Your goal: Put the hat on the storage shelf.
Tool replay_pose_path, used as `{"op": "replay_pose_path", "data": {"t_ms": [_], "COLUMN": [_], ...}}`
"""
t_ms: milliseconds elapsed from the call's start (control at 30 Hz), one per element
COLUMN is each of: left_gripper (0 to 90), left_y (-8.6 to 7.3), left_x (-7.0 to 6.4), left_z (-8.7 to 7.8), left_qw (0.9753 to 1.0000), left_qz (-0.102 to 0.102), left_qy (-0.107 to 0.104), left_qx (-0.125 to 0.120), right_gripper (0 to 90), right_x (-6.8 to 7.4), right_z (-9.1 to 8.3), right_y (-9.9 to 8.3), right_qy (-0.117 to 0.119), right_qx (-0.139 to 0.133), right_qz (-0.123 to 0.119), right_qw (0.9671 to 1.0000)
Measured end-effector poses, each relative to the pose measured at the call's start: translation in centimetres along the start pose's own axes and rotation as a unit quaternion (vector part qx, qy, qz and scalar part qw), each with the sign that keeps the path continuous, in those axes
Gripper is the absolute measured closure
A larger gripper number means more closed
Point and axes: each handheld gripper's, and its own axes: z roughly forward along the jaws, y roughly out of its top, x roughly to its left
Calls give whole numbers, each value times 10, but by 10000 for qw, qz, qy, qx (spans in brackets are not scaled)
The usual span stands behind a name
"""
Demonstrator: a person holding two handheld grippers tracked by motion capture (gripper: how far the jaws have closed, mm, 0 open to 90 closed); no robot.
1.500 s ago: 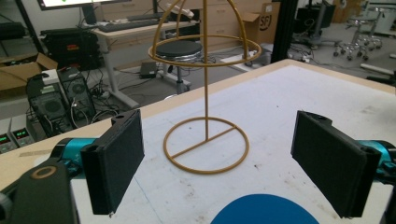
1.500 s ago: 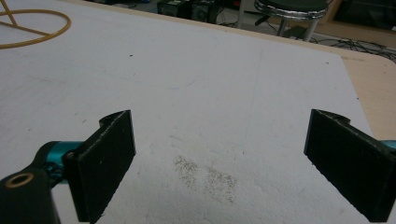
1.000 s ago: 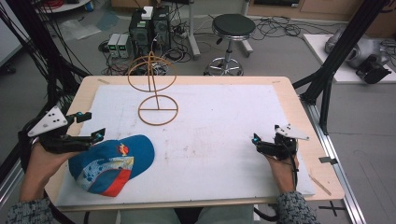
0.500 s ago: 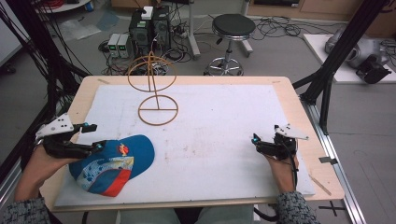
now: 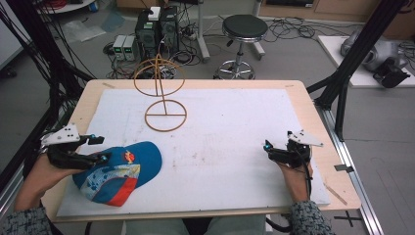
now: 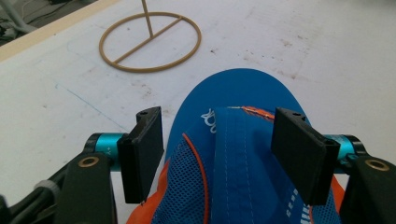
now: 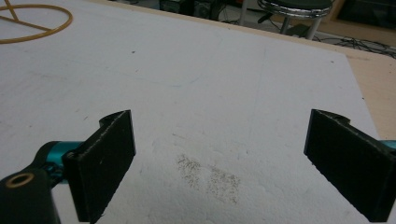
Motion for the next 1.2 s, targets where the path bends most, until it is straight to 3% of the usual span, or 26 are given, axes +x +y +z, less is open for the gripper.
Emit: {"op": "replay_pose_path", "data": {"t_ms": [300, 533, 733, 867, 1100, 1200], "left_gripper": [433, 501, 621, 659, 844, 876], "left_y": [-3, -4, -4, -3, -1, 1], "left_x": [-1, -2, -3, -4, -6, -6], "left_z": [6, 6, 7, 9, 8, 7], "left_qw": [9992, 9986, 9978, 9979, 9970, 9969], "left_qz": [63, 24, 153, 221, 357, 373], "left_qy": [-333, -459, -568, -562, -687, -687], "left_qx": [231, 253, 291, 244, 61, -22], "right_gripper": [78, 78, 78, 78, 78, 78], "right_x": [0, -1, 0, 0, 0, 0], "right_z": [1, 2, 2, 2, 2, 2], "right_y": [0, -1, -1, -1, -1, -1], "right_qy": [-3, 4, -12, -13, 5, 5], "right_qx": [29, 69, 64, 75, 75, 78], "right_qz": [20, 28, 15, 1, 3, -3], "right_qw": [10000, 10000, 10000, 10000, 10000, 10000]}}
